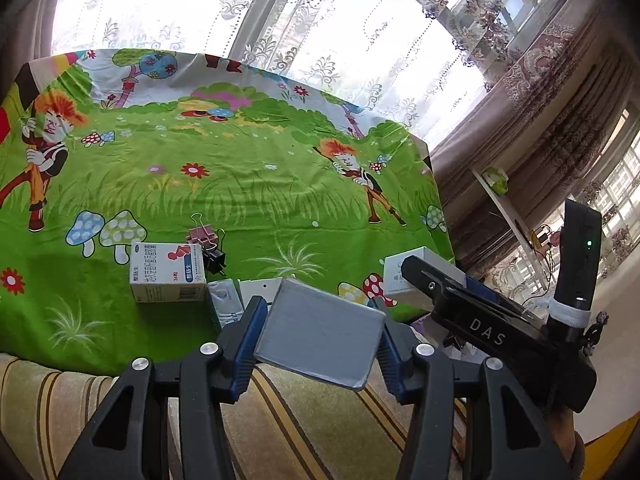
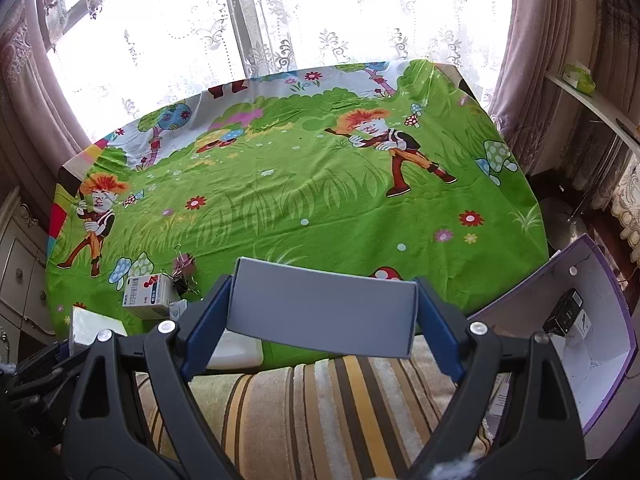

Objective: Organize rigid objects
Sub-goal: 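Carry both boxes over the purple box and open both tools to drop them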

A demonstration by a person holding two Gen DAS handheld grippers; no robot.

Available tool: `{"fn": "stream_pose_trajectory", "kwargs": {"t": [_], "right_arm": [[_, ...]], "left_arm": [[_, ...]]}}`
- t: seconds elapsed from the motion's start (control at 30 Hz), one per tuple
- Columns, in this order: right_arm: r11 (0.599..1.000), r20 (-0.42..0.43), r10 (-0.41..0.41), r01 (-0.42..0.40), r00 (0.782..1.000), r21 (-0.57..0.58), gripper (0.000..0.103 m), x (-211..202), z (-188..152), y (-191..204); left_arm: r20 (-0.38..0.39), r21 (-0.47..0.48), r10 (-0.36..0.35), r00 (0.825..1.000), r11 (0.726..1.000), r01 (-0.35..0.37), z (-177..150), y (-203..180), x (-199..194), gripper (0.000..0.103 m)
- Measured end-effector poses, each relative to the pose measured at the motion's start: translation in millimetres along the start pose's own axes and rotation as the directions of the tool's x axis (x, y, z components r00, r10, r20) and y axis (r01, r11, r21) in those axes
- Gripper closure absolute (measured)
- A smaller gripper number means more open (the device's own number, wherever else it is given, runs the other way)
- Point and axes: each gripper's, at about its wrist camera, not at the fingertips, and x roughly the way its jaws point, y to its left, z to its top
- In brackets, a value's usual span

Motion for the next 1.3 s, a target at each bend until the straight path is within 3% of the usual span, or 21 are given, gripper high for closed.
{"fn": "stream_pose_trajectory", "kwargs": {"t": [0.2, 0.4, 0.47, 0.53, 0.6, 0.67, 0.7, 0.77, 0.83, 0.97, 1.1, 1.23, 1.3], "right_arm": [[1.000, 0.004, 0.013, -0.013, 1.000, -0.008, 0.014, -16, -7, -17], [0.994, 0.036, -0.105, 0.104, 0.994, 0.026, 0.014, -42, -16, -58], [0.990, 0.022, -0.107, 0.104, 0.994, 0.099, 0.014, -42, -23, -80], [0.983, -0.034, -0.076, 0.080, 0.997, 0.165, 0.015, -37, -27, -95], [0.972, -0.011, -0.108, 0.108, 0.994, 0.211, 0.016, -45, -26, -111], [0.980, 0.004, -0.111, 0.108, 0.994, 0.169, 0.015, -50, -27, -121], [0.978, -0.005, -0.112, 0.111, 0.994, 0.175, 0.015, -51, -28, -131], [0.967, -0.003, -0.153, 0.150, 0.988, 0.207, 0.015, -53, -31, -153], [0.953, -0.004, -0.193, 0.188, 0.981, 0.239, 0.015, -56, -38, -176], [0.923, -0.022, -0.251, 0.246, 0.968, 0.298, 0.015, -65, -55, -219], [0.892, -0.022, -0.307, 0.296, 0.952, 0.341, 0.015, -79, -67, -253], [0.879, -0.038, -0.336, 0.328, 0.941, 0.346, 0.015, -86, -77, -270], [0.875, -0.052, -0.348, 0.345, 0.936, 0.339, 0.014, -86, -80, -273]], "left_arm": [[-0.033, -0.016, 0.019, 0.999, 1.000, -0.019, -5, -2, 7, 0.051], [-0.084, 0.101, 0.002, 0.996, 0.995, 0.007, -15, -56, 24, 0.051], [-0.106, 0.113, -0.045, 0.993, 0.992, 0.057, -17, -78, 40, 0.051], [-0.182, 0.090, -0.074, 0.980, 0.992, 0.092, -19, -97, 64, 0.051], [-0.194, 0.099, -0.053, 0.980, 0.992, 0.073, -16, -108, 80, 0.052], [-0.197, 0.184, -0.105, 0.975, 0.973, 0.142, -17, -123, 86, 0.051], [-0.213, 0.194, -0.070, 0.975, 0.975, 0.112, -20, -125, 95, 0.051], [-0.301, 0.155, -0.076, 0.951, 0.980, 0.127, -22, -123, 116, 0.051], [-0.295, 0.186, -0.042, 0.955, 0.977, 0.100, -22, -129, 125, 0.051], [-0.299, 0.234, -0.041, 0.953, 0.965, 0.115, -29, -155, 138, 0.051], [-0.306, 0.282, -0.074, 0.949, 0.945, 0.165, -39, -185, 140, 0.051], [-0.342, 0.283, -0.117, 0.932, 0.933, 0.221, -44, -203, 144, 0.049], [-0.355, 0.277, -0.124, 0.927, 0.933, 0.231, -46, -207, 146, 0.038]]}}
